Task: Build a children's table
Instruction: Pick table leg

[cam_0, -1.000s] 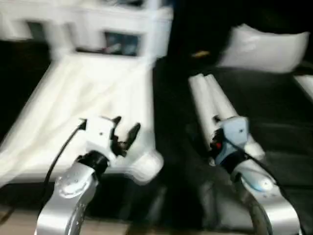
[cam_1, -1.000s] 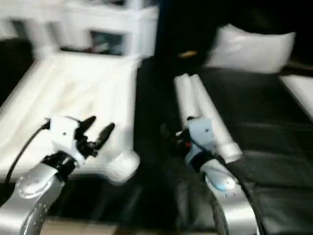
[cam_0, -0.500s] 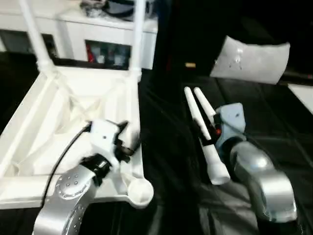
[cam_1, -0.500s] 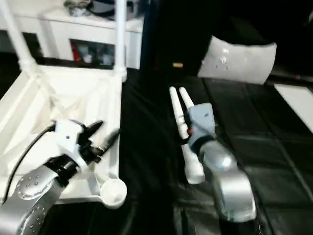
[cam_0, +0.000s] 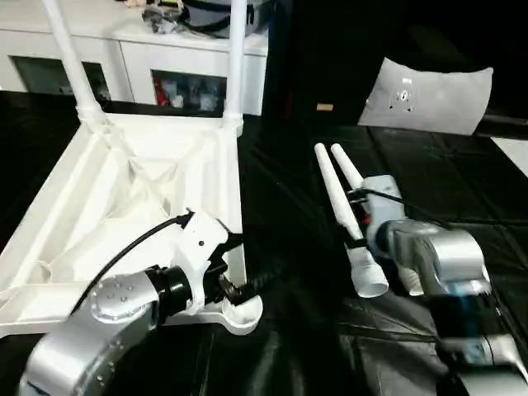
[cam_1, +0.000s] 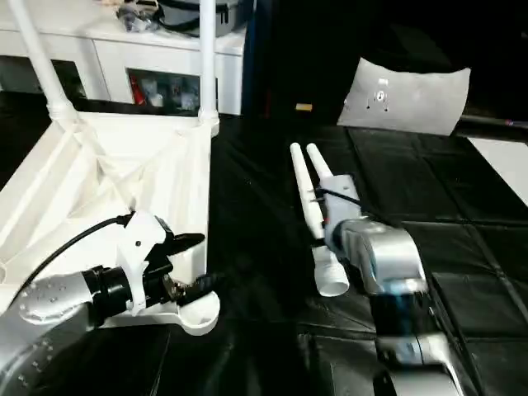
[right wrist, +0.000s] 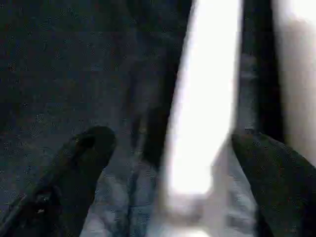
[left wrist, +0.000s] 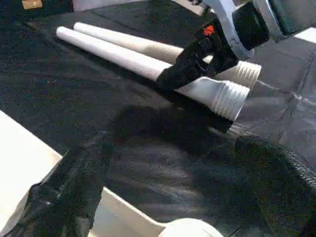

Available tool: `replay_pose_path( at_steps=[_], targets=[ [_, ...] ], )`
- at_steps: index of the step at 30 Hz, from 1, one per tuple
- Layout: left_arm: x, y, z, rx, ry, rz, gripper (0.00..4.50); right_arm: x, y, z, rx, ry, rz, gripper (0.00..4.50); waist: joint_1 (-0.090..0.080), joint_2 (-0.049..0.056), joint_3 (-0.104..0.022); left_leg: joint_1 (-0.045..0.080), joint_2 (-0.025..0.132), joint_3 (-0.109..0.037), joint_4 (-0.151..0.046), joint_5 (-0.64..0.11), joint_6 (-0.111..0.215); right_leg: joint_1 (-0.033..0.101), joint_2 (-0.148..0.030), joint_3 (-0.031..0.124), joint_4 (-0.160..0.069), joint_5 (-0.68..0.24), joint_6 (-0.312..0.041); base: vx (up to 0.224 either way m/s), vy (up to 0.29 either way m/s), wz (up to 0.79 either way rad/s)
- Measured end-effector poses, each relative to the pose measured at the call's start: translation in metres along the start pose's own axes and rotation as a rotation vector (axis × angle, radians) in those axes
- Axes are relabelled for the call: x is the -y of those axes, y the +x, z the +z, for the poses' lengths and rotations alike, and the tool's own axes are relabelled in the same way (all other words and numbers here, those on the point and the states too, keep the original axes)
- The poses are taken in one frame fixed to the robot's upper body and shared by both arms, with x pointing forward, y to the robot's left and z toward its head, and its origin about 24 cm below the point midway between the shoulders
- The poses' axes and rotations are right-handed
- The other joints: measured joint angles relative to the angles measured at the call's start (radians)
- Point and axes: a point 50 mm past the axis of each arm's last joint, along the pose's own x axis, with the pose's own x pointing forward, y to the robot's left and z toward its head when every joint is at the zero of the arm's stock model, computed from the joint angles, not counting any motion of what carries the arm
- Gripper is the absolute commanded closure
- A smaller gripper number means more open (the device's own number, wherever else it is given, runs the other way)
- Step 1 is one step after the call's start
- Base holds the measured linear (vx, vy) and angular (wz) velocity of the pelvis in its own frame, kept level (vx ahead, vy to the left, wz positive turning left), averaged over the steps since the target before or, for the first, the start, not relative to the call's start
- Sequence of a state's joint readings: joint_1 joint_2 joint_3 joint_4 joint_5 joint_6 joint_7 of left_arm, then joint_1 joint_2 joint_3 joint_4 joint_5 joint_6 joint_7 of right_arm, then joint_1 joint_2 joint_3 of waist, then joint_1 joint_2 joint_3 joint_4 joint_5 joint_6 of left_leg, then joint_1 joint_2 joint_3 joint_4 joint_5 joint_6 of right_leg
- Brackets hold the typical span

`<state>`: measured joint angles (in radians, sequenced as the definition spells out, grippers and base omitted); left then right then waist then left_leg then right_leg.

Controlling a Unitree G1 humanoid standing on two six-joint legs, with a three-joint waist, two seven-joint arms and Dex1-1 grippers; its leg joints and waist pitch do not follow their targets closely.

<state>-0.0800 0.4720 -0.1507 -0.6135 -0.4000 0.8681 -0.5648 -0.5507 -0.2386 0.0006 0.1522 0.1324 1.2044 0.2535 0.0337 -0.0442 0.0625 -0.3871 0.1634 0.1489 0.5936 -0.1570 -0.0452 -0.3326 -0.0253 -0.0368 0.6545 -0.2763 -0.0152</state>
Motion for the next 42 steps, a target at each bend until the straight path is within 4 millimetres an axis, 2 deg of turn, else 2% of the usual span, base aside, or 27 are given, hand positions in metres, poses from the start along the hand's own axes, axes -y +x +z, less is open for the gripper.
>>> replay_pose_path(
  at_steps=[6,8,13,19,27,31,39,42],
  targets=[
    [0.000,-0.002,-0.002,-0.033,-0.015,-0.014,0.07,0.003,0.007,-0.013,-0.092,0.030,0.004,0.00,0.010,0.000,-0.001,-0.003,0.005,0.007,0.000,0.002,-0.003,-0.002,0.001,0.000,-0.004,-0.001,0.001,0.000,0.000,0.00],
    [0.001,-0.001,-0.002,-0.037,-0.018,-0.025,0.00,0.004,0.008,-0.014,-0.094,0.055,0.013,0.29,0.012,-0.001,-0.001,-0.003,0.006,0.008,0.000,0.002,-0.003,-0.001,0.001,0.000,-0.006,-0.001,0.001,0.000,0.000,0.00],
    [0.001,-0.002,-0.003,-0.043,-0.020,-0.033,0.00,0.008,0.007,-0.014,-0.088,0.099,0.024,0.60,0.019,0.000,-0.001,-0.003,0.007,0.010,-0.001,0.002,-0.003,-0.001,0.001,0.000,-0.007,-0.001,0.001,0.000,0.000,0.00],
    [0.001,-0.002,-0.003,-0.046,-0.018,-0.036,0.00,0.009,0.007,-0.014,-0.086,0.112,0.032,1.22,0.025,0.001,-0.001,-0.002,0.009,0.013,-0.001,0.001,-0.003,-0.001,0.001,0.000,-0.006,-0.001,0.001,0.000,0.000,0.00],
    [0.001,0.002,0.002,-0.009,-0.009,-0.039,0.00,0.009,0.006,-0.013,-0.079,0.127,0.048,1.80,0.026,0.004,-0.001,-0.002,0.009,0.014,-0.002,0.002,-0.003,-0.001,0.001,0.000,-0.006,-0.001,0.001,0.000,0.000,0.00],
    [-0.001,0.003,0.001,-0.009,-0.020,-0.036,0.00,0.010,0.005,-0.013,-0.079,0.144,0.050,2.36,0.026,0.004,-0.001,-0.002,0.009,0.015,-0.002,0.002,-0.003,-0.001,0.001,0.001,-0.007,-0.001,0.001,0.000,0.000,0.00],
    [-0.004,0.006,0.004,0.023,-0.011,-0.026,0.00,0.009,0.004,-0.014,-0.056,0.169,0.057,2.65,0.027,0.006,0.000,-0.002,0.009,0.015,-0.002,0.002,-0.003,-0.001,0.001,0.001,-0.007,-0.001,0.001,0.000,0.000,0.00],
    [-0.008,0.008,0.005,0.033,-0.004,-0.001,0.00,0.008,0.004,-0.014,-0.011,0.181,0.057,2.66,0.027,0.013,-0.001,-0.002,0.009,0.016,-0.002,0.002,-0.003,-0.001,0.001,0.001,-0.007,-0.001,0.001,0.000,0.000,0.00]
  ],
)
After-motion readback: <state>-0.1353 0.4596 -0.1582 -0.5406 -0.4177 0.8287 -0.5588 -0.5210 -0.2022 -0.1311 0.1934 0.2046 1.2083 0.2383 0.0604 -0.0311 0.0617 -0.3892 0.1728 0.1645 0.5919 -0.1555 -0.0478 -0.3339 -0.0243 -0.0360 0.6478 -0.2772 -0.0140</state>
